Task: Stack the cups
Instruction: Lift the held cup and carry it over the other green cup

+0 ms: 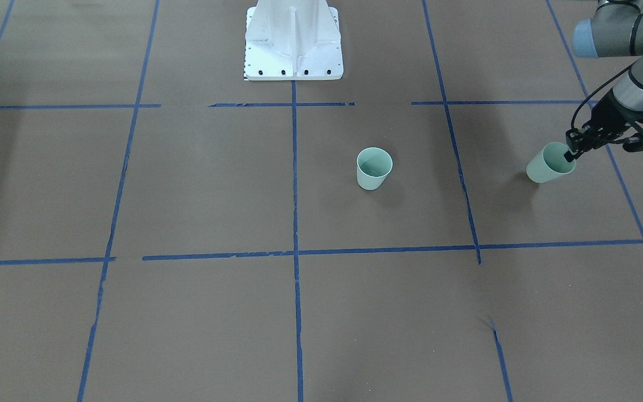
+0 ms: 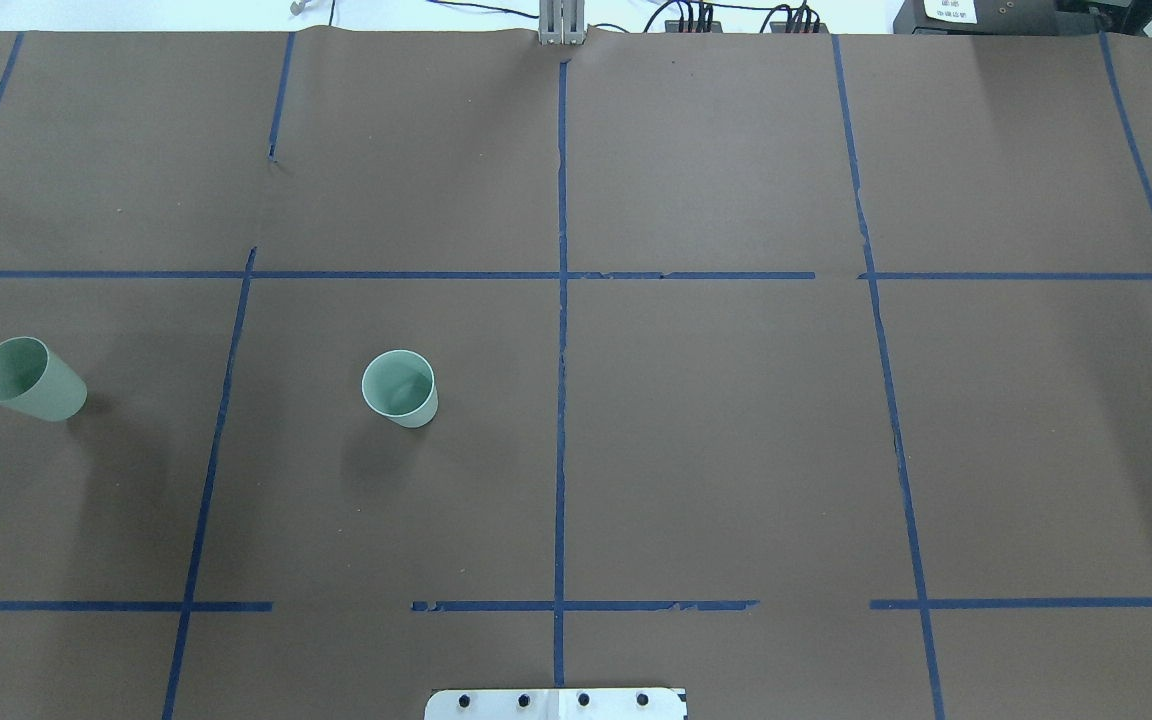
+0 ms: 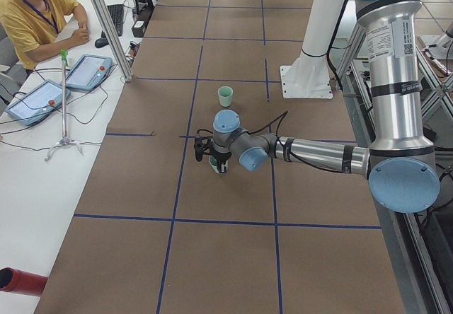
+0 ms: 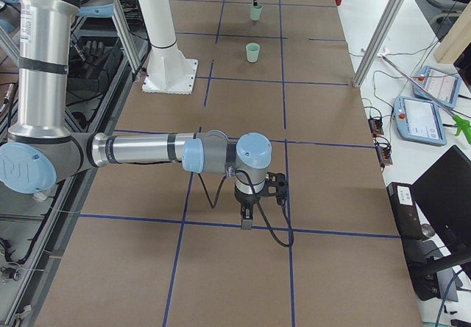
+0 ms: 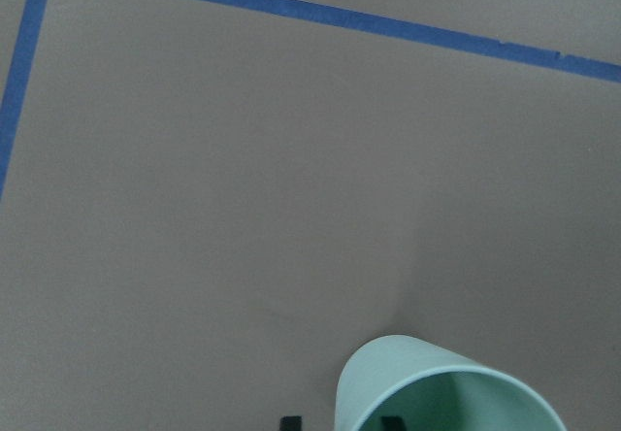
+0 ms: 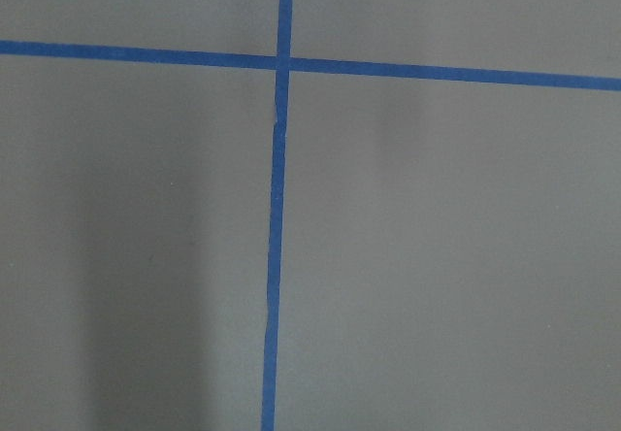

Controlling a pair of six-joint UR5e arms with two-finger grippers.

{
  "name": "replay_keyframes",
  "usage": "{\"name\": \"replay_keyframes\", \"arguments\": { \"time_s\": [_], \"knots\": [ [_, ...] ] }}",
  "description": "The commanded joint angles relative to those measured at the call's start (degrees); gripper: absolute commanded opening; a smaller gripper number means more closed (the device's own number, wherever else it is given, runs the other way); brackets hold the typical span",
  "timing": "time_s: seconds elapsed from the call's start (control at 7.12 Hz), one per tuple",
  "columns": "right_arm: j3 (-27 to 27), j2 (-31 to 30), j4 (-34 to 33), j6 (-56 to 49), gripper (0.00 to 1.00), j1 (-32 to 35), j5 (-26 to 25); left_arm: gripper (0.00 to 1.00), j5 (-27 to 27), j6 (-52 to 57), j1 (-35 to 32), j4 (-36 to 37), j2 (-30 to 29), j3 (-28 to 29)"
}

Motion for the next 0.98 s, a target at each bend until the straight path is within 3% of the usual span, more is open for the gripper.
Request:
{"name": "replay_keyframes", "arguments": {
  "time_s": [0.0, 0.14, 0.28, 0.56, 0.84],
  "knots": [
    [0.0, 0.0, 0.0, 0.0, 1.00, 0.0, 0.0, 0.00, 0.2, -2.5, -0.4, 28.4, -12.3, -11.3],
    [0.0, 0.0, 0.0, 0.0, 1.00, 0.0, 0.0, 0.00, 0.3, -9.8, -0.1, 34.5, -20.3, -11.4],
    [0.0, 0.0, 0.0, 0.0, 1.00, -0.1, 0.0, 0.00, 0.4, -17.3, 2.2, 35.9, -25.6, -11.2],
    [0.0, 0.0, 0.0, 0.0, 1.00, 0.0, 0.0, 0.00, 2.8, -30.9, 9.5, 36.0, -32.6, -9.4],
    [0.0, 0.0, 0.0, 0.0, 1.00, -0.1, 0.0, 0.00, 6.7, -35.7, 14.7, 38.3, -36.5, -8.3]
  ]
}}
